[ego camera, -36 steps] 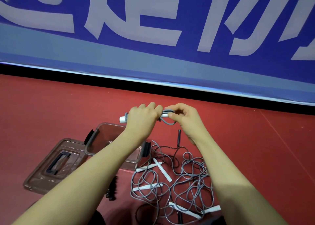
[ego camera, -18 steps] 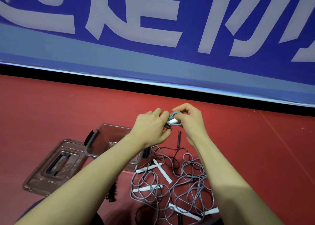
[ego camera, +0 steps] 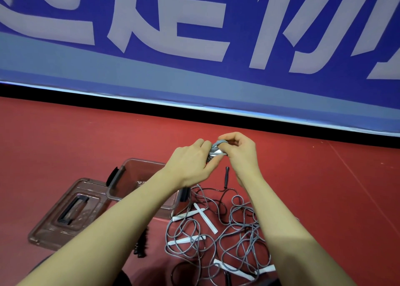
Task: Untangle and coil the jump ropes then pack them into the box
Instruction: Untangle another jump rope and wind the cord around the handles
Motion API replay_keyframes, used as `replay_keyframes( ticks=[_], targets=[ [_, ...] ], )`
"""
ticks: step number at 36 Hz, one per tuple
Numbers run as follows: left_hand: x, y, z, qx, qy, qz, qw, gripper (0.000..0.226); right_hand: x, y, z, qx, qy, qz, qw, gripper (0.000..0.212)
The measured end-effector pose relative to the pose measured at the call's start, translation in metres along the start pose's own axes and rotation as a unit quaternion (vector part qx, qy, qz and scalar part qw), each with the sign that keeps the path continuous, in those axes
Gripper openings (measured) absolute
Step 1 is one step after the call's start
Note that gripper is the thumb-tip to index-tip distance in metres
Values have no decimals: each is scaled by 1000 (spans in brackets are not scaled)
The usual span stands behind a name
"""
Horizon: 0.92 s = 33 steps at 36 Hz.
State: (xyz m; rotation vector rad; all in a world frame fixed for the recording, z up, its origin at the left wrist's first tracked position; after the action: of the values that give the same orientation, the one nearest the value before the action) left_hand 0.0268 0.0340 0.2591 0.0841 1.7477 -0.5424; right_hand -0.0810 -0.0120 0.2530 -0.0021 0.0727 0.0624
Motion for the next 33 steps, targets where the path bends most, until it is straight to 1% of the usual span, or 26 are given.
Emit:
replay_keyframes(
  ticks=[3,6,9,11,15,20,24,26,33],
  targets=[
    [2,0,3,-5,18,9,1000,35,1,1,-1,16,-23,15,999,24],
    [4,1,8,-19,23,21,999,34,7,3,-4,45,-75,60,994,10],
    [2,2,13,-31,55,21,998,34,11,4,-6,65,-114,91,987,18],
    [1,3,16,-39,67,20,997,33,13,6,-5,64,-127,106,984,23],
    [-1,2,19,-56,72,17,996,32,14,7,-3,55,-131,123,982,20],
    [-4,2,22,-80,96,3,992,28,14,5,-3,35,-93,109,989,32],
    [-2,2,21,-84,98,-2,992,23,11,1,-3,22,-46,87,995,34],
    [-1,2,20,-82,88,-6,993,24,10,-1,-4,23,-29,71,997,36],
    [-1,-1,21,-86,65,-29,994,29,6,-5,-6,28,-12,40,999,36]
  ],
)
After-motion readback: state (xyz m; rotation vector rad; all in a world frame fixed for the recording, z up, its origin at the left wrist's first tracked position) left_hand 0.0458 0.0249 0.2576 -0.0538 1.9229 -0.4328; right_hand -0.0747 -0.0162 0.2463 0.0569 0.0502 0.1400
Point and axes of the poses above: each hand's wrist, its own y-axis away from the middle knuckle, its own x-axis out of the palm, z = x × y, the point moved 8 cm from there along -y, towards the middle knuckle, and after that the axes turned 9 degrees about x, right-handed, at the moved point
